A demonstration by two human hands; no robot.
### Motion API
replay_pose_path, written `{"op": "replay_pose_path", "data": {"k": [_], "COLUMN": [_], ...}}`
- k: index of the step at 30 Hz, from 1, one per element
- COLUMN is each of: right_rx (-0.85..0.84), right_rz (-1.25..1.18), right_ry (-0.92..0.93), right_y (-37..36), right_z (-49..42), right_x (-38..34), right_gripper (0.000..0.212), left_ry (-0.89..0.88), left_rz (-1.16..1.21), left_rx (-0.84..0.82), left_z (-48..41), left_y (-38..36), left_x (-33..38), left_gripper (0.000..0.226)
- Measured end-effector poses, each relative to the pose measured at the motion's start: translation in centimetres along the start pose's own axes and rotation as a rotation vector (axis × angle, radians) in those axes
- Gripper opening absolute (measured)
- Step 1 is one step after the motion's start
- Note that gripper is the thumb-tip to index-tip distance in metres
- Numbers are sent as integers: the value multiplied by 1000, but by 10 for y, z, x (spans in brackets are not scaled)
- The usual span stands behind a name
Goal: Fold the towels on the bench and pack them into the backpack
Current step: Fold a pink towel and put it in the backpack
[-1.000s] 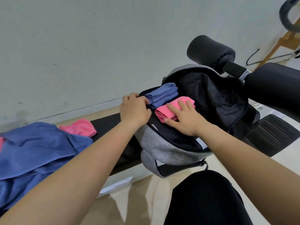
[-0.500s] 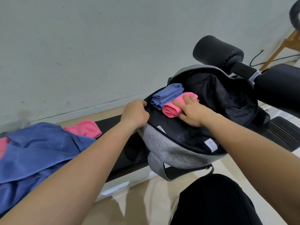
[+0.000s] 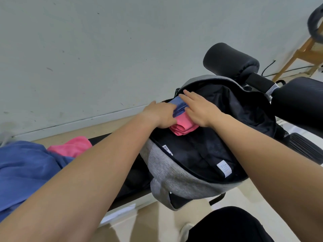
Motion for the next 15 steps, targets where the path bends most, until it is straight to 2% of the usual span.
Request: {"op": "replay_pose_path", "data": {"k": [3,6,9,11,13,15], "right_rx": [-89,-134,-75,-17,9,50], "right_rz": [113,191,217,240,244,177], "right_ry": [66,46,6,7,31,48], "right_y": [-18,-39,-46,-38,-28,-14], "right_z": [-4,0,5,3,-5,-14], "right_x": [-10,-5,2,2,-5,-18], "right_gripper": [57,59,67,79,81,70], "left_ry": [-75,-115,-32,55,123,198], "left_rz": [-101,-59,126,135,177,305], "left_rx": [-76,-108,102,266,279,293], "left_z": [0,0,0,3,4,5], "left_y": [-20,-28,-4,13,10,5], "left_x": [3,4,-13,-32,-45,-56], "left_gripper": [54,54,36,34,42,49]}}
Point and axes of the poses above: each hand's wrist, its own z-axis away from the middle knuckle, its own y-axis out of the back of the hand, x = y × z, the point moved 10 cm from there along -z, towards the middle knuckle, and after that the axes turned 13 degrees about -y, right-handed, at the moved point
